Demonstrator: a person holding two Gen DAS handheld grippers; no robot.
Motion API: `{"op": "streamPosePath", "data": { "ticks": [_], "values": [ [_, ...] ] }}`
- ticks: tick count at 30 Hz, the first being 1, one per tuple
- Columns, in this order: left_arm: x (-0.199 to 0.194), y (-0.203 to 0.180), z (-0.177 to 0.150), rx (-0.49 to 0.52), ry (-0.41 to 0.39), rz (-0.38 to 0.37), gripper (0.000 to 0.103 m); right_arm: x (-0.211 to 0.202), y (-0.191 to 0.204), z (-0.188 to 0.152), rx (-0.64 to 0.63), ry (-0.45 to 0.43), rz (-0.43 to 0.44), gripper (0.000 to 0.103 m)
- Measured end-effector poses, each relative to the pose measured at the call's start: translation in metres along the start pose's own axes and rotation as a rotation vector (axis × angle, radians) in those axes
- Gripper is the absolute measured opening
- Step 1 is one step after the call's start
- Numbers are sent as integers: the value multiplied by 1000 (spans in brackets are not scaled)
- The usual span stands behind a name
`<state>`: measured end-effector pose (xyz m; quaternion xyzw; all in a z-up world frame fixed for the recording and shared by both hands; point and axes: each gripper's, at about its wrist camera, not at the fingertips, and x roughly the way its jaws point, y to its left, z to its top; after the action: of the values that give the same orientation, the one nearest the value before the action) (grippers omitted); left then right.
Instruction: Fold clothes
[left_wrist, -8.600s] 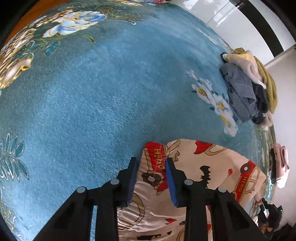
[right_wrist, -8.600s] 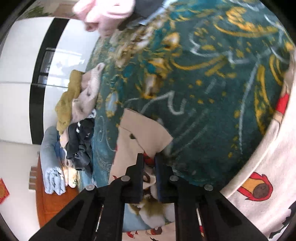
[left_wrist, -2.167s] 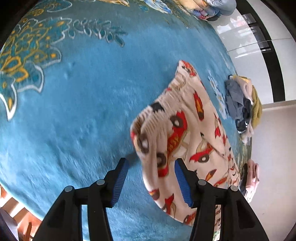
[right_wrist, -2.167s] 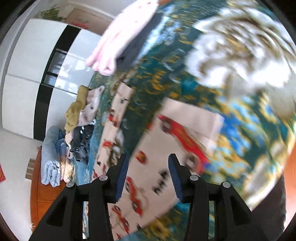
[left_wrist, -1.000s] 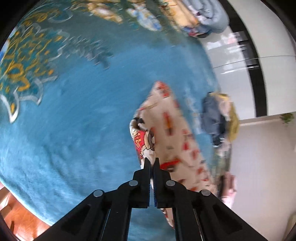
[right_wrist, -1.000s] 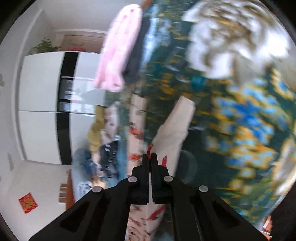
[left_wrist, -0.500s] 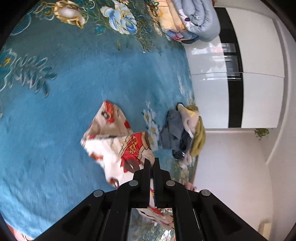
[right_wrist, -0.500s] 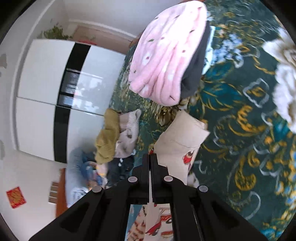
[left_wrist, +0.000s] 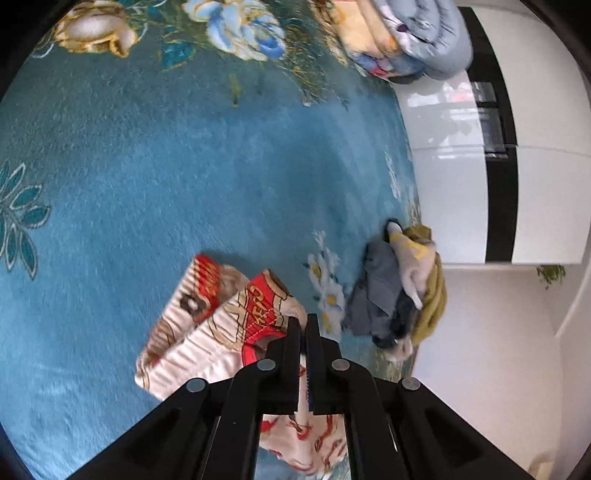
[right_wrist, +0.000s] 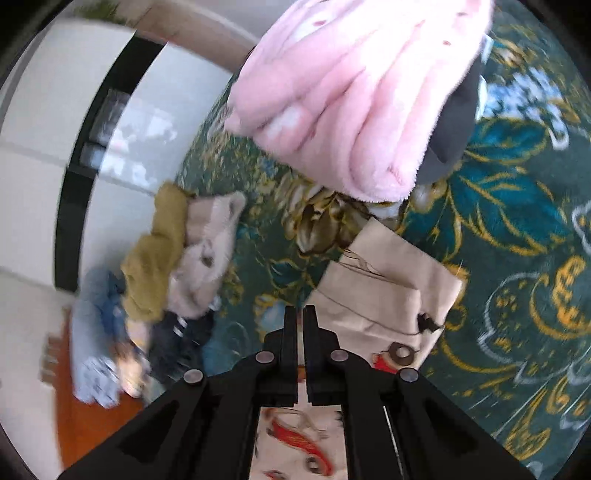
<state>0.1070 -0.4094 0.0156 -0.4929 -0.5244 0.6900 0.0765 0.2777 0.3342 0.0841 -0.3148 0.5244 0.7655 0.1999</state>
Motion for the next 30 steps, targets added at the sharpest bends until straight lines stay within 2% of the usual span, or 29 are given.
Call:
{"op": "streamPosePath", "data": {
  "ticks": [2, 3, 4, 6, 9, 11, 17, 20, 26, 27, 30],
  "values": [
    [8, 5, 3, -19, 5, 18, 3, -4, -3, -1, -29, -13, -25, 5],
    [11, 6, 3, -25, 9, 20, 3, -8, -9, -2, -30, -22, -23, 9],
    [14, 7, 3, -30, 13, 21, 4, -11, -14, -2, -32, -32, -23, 24],
    [16, 11, 4, -38, 12, 28, 4, -14, -27, -1, -37, -36, -52, 40],
    [19, 16, 6, -52, 10, 38, 4, -13, -48, -1, -22, -26, -79, 40],
    [21, 17, 7, -56, 9, 47, 4, -12, -55, -1, -4, -23, -52, 40],
    [23, 19, 6, -66, 6, 63, 4, 1, -53, 2, -41, -16, -32, 40],
    [22, 20, 7, -67, 4, 70, 4, 9, -58, 3, -21, -2, -49, 40],
    [25, 23, 6, -75, 0, 83, 4, 15, -53, 0, -38, 22, 53, 37],
    [25, 24, 6, -77, -1, 85, 4, 17, -51, 0, -59, 26, 51, 34],
    [27, 25, 6, -84, -2, 89, 4, 22, -47, -1, -106, 35, 28, 34]
  ]
}}
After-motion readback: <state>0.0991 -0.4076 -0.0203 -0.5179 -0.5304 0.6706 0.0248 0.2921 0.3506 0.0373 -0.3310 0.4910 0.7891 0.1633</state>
